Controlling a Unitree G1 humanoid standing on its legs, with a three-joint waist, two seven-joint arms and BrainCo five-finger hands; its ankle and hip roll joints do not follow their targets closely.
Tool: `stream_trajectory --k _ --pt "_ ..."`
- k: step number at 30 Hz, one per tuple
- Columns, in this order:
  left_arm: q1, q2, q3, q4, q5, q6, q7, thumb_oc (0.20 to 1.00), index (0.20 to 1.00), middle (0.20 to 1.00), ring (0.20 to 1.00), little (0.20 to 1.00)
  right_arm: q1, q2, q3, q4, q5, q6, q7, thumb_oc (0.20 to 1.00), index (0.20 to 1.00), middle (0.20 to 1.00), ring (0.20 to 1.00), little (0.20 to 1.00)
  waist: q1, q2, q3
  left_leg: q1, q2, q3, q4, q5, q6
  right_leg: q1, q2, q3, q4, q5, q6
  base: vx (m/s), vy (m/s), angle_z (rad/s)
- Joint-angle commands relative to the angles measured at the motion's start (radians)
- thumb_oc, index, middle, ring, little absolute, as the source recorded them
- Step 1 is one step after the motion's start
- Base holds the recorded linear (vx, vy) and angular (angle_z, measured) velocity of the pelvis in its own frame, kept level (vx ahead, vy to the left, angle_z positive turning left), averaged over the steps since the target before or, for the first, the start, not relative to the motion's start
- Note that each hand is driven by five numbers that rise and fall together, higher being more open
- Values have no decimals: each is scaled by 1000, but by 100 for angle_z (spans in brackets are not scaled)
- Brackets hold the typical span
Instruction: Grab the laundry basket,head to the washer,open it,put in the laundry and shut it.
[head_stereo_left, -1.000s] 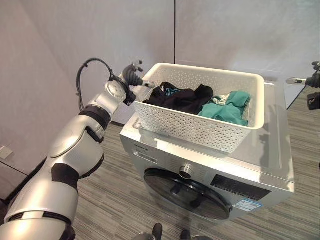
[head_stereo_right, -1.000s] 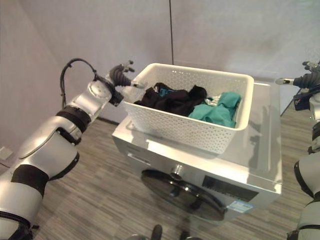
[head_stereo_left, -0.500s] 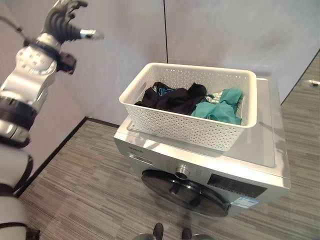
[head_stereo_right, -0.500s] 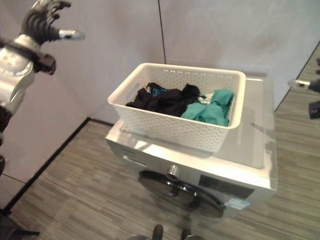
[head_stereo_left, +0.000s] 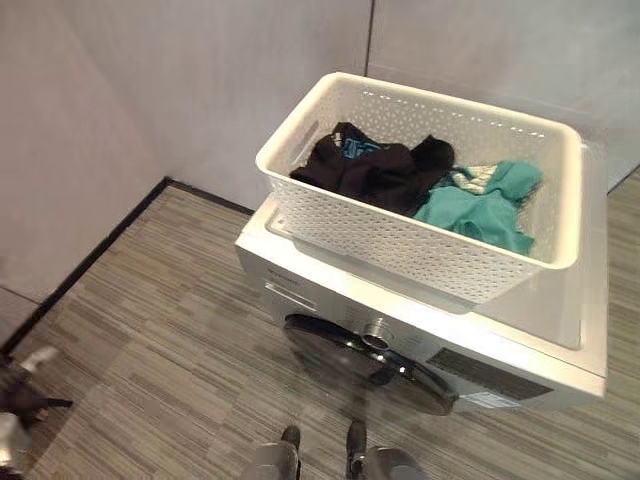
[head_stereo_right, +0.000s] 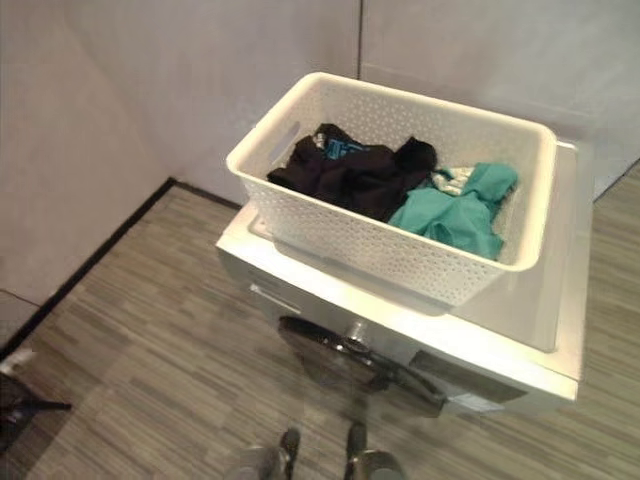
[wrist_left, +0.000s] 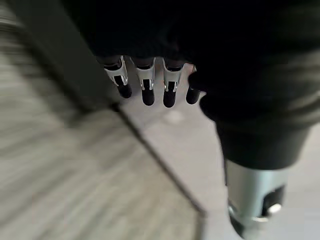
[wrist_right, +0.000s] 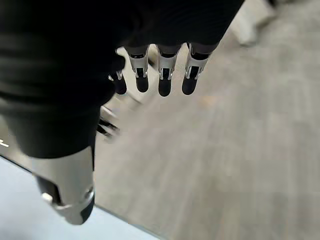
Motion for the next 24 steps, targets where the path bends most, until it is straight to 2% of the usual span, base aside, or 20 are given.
stream_trajectory --k 1,3,4,6,7,8,9,10,11,13,15,18,19,21,24 --pt "-37 -11 -38 64 111 -5 -14 1000 1000 1000 1000 1000 -18 18 45 132 46 7 23 1000 1000 1000 1000 1000 -1 -19 -86 -28 -27 24 68 -96 61 -5 6 66 -80 -13 81 17 252 8" --pt "-29 -86 -73 155 193 27 -37 1000 1000 1000 1000 1000 -30 83 114 256 -27 45 46 1000 1000 1000 1000 1000 5 -17 -90 -17 -39 43 75 -115 76 -6 -4 90 -69 -8 88 3 188 -15" --pt "-30 -86 -72 155 193 27 -37 1000 1000 1000 1000 1000 -32 83 116 257 -27 45 47 1000 1000 1000 1000 1000 4 -20 -92 -21 -41 43 73 -110 77 -11 -7 90 -70 -5 89 -4 158 -29" --pt "-28 -129 -92 198 270 43 -44 1000 1000 1000 1000 1000 -32 142 156 309 -76 71 66 1000 1000 1000 1000 1000 5 -20 -101 -12 -55 58 67 -118 94 -23 -17 117 -66 13 98 -23 189 -38" --pt "-19 -162 -125 210 336 45 -40 1000 1000 1000 1000 1000 -22 185 178 338 -113 87 71 1000 1000 1000 1000 1000 5 -21 -106 -8 -62 68 58 -121 104 -34 -24 130 -65 23 107 -87 312 -51" --pt "-10 -216 -175 219 430 55 -11 1000 1000 1000 1000 1000 4 269 204 379 -141 102 83 1000 1000 1000 1000 1000 3 -23 -111 -9 -75 93 56 -127 121 -58 -38 154 -61 43 123 -99 316 -71" --pt "-12 -231 -211 214 482 60 5 1000 1000 1000 1000 1000 14 308 230 387 -168 109 86 1000 1000 1000 1000 1000 7 -27 -114 -14 -81 108 61 -132 128 -72 -42 167 -58 50 130 -130 343 -69" --pt "-6 -263 -301 180 588 49 6 1000 1000 1000 1000 1000 31 378 293 374 -214 106 106 1000 1000 1000 1000 1000 9 -39 -109 -17 -92 130 61 -136 143 -95 -45 195 -55 68 142 -74 190 -61" --pt "-5 -263 -301 180 589 49 6 1000 1000 1000 1000 1000 32 378 293 374 -214 106 106 1000 1000 1000 1000 1000 11 -40 -111 -19 -92 132 61 -136 143 -97 -45 197 -54 69 142 -96 178 -44" --pt "-21 -301 -401 142 675 34 14 1000 1000 1000 1000 1000 47 452 359 330 -236 95 109 1000 1000 1000 1000 1000 1 -65 -88 -37 -103 173 56 -133 155 -143 -53 237 -70 119 172 -180 154 -65" --pt "-25 -317 -405 137 664 24 19 1000 1000 1000 1000 1000 46 470 376 311 -232 91 112 1000 1000 1000 1000 1000 0 -76 -75 -52 -99 194 50 -125 160 -173 -53 256 -83 145 192 -217 64 -60" --pt "-45 -337 -436 130 664 28 28 1000 1000 1000 1000 1000 36 491 397 308 -227 89 114 1000 1000 1000 1000 1000 9 -86 -63 -87 -81 207 60 -105 161 -193 -36 240 -31 116 195 -183 -18 -57" --pt "-54 -352 -465 125 674 27 20 1000 1000 1000 1000 1000 46 497 412 306 -234 88 118 1000 1000 1000 1000 1000 18 -86 -63 -97 -72 211 53 -91 161 -170 -28 212 19 78 183 -122 -6 -36" --pt "-49 -371 -478 132 680 35 18 1000 1000 1000 1000 1000 76 496 408 311 -238 85 123 1000 1000 1000 1000 1000 34 -89 -89 -104 -60 211 24 -65 165 -115 -10 197 72 -1 158 -108 -19 -20" --pt "-56 -391 -481 146 656 40 11 1000 1000 1000 1000 1000 79 489 394 326 -225 86 118 1000 1000 1000 1000 1000 56 -94 -123 -111 -64 206 13 -54 167 -39 16 231 76 -63 147 -48 -35 -9"
